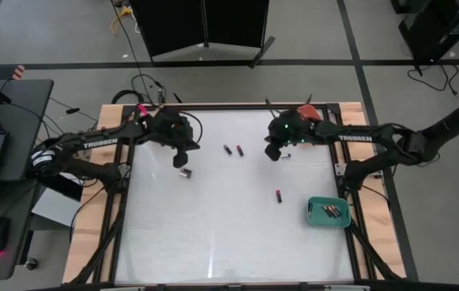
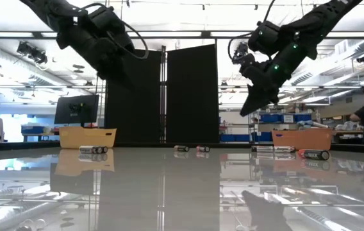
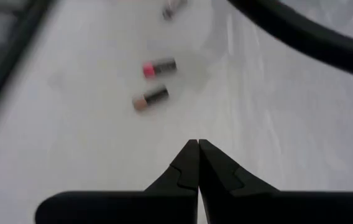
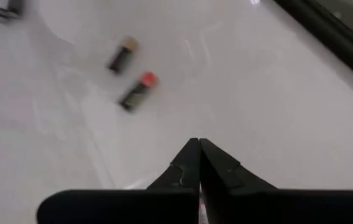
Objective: Sort batteries
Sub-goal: Put the silver battery into the orange bin
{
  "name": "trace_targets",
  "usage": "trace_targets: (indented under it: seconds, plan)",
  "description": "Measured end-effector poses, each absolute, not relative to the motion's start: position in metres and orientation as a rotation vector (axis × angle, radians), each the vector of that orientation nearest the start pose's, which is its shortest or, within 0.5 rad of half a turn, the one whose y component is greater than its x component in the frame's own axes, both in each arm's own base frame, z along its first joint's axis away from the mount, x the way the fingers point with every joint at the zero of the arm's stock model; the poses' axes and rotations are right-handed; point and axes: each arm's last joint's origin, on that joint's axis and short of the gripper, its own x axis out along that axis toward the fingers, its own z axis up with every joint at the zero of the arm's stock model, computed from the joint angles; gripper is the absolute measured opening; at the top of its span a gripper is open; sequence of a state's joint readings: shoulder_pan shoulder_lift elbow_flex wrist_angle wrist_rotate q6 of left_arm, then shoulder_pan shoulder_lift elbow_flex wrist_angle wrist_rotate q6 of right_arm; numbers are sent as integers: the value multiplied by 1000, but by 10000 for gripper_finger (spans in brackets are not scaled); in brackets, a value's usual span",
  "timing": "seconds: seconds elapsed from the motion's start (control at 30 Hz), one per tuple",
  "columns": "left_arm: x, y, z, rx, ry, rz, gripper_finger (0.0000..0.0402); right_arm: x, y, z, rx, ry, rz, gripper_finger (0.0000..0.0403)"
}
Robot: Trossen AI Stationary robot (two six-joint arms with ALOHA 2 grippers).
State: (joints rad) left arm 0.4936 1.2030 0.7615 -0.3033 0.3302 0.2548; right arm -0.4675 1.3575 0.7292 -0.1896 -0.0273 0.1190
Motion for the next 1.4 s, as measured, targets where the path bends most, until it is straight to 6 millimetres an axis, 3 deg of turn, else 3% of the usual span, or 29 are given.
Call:
trace_targets:
  seconds: [0.23,0.57,0.83,0.93,1.4]
  plan:
    - [210,84,224,-191,916,3,10,251,-91,195,274,708,-389,9]
    - [204,42,192,-154,1217,17,25,257,-80,198,233,672,-345,14]
    - [210,39,191,-69,1172,82,89,258,-80,198,230,667,-345,16]
    - [210,40,181,-47,1164,70,107,258,-79,198,228,667,-342,17]
    - [213,43,158,8,1268,86,111,259,-77,199,212,666,-344,15]
